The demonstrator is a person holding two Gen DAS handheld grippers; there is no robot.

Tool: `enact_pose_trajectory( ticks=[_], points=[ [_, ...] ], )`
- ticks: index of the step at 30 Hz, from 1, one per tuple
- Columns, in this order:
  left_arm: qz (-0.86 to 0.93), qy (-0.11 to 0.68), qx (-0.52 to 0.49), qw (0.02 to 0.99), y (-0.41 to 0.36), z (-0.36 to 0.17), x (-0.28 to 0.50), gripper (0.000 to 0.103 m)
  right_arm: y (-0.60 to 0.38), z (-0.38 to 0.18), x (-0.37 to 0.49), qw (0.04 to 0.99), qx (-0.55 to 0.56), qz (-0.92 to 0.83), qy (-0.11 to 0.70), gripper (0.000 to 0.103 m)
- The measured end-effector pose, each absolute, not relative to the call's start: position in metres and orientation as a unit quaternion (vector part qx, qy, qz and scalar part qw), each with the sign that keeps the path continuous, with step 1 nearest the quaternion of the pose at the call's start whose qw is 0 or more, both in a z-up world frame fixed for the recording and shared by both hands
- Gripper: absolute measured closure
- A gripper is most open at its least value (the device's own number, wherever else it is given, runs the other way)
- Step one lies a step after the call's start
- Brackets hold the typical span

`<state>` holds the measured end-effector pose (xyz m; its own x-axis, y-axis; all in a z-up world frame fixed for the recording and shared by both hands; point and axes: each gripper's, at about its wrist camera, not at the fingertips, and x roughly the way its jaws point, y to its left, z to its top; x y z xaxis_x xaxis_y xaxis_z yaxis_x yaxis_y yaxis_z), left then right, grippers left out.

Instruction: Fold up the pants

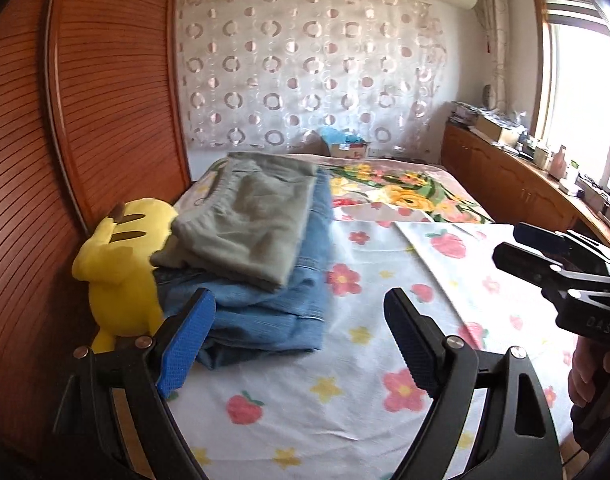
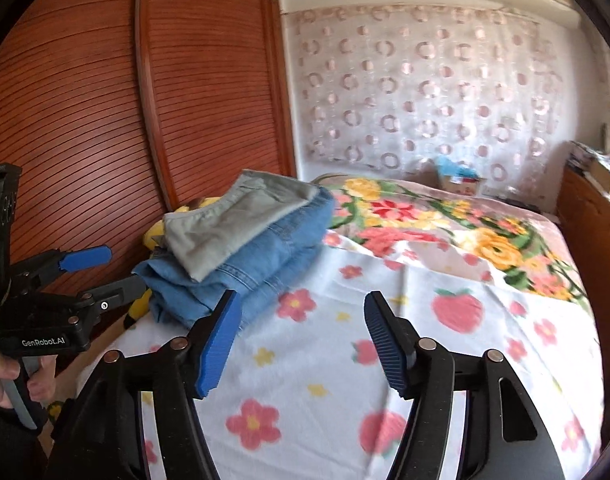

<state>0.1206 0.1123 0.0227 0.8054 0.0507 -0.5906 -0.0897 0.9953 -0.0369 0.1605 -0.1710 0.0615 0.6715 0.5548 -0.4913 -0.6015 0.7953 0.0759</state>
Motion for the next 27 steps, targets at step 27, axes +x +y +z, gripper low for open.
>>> enact_pose_trajectory(
  ticks=[27],
  points=[
    [-0.032,0.270,-0.006,0.962,-0.001,0.063,0.072,0.016,-0.238,0.093,0.086,0.956,-0.006,0.193,0.222,0.023]
  ],
)
